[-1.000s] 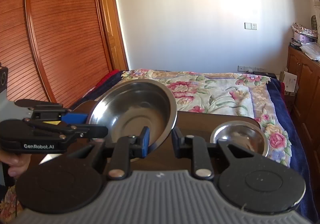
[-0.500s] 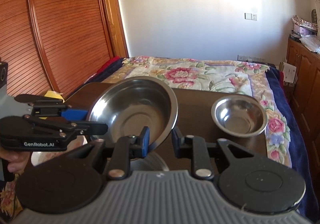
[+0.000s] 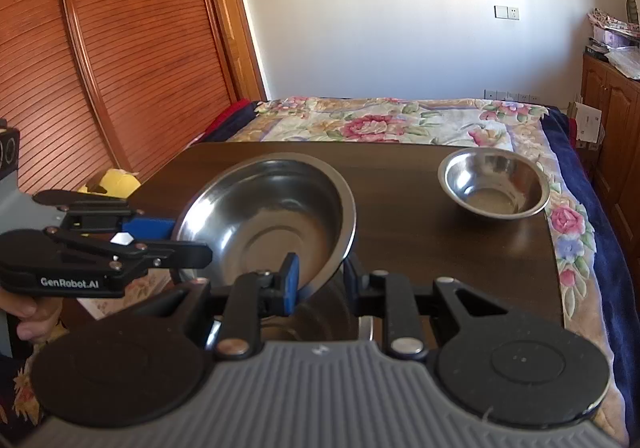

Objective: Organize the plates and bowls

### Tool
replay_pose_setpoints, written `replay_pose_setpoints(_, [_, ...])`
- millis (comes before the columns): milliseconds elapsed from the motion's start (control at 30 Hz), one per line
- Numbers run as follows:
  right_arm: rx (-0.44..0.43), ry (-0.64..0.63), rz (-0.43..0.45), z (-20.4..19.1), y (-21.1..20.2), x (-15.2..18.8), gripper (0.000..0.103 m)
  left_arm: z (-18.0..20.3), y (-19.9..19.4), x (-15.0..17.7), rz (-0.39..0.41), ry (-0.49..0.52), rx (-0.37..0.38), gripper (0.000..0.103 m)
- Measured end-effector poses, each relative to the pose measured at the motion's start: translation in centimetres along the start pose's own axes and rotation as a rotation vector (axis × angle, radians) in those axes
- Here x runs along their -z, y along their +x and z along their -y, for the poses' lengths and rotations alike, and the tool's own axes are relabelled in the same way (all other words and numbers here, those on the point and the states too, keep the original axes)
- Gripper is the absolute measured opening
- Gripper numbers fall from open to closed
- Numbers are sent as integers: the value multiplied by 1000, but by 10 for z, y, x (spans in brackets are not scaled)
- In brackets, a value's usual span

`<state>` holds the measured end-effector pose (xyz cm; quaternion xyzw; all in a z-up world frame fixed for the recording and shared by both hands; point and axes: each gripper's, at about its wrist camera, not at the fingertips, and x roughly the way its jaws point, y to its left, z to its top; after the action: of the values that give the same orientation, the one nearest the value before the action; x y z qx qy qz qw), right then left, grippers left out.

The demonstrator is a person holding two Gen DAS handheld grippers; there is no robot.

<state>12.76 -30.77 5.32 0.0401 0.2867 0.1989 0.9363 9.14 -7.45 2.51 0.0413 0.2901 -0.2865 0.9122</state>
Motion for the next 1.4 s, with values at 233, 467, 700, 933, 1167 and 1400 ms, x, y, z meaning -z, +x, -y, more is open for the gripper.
replay_pose_setpoints(233, [-6, 8, 0, -5, -4, 14, 26, 3, -4, 15, -14, -2, 18, 37])
replay_pose_setpoints(467, [-4, 4, 10, -9, -6, 26, 26, 7, -3, 24, -22, 29, 1, 37])
replay_pose_setpoints(700, [13, -29, 4, -15, -1, 30, 26, 7, 3, 30, -36, 47, -10, 37])
replay_pose_setpoints(933, [29, -46, -15, -15, 5, 35, 25, 6, 7, 34, -42, 59, -13, 37])
replay_pose_setpoints(1167, [54, -103, -14, -21, 4, 35, 25, 5, 5, 34, -37, 63, -21, 37])
replay_pose_setpoints(1400, [93, -187, -27, -30, 3, 35, 20, 8, 7, 36, -30, 93, -39, 36])
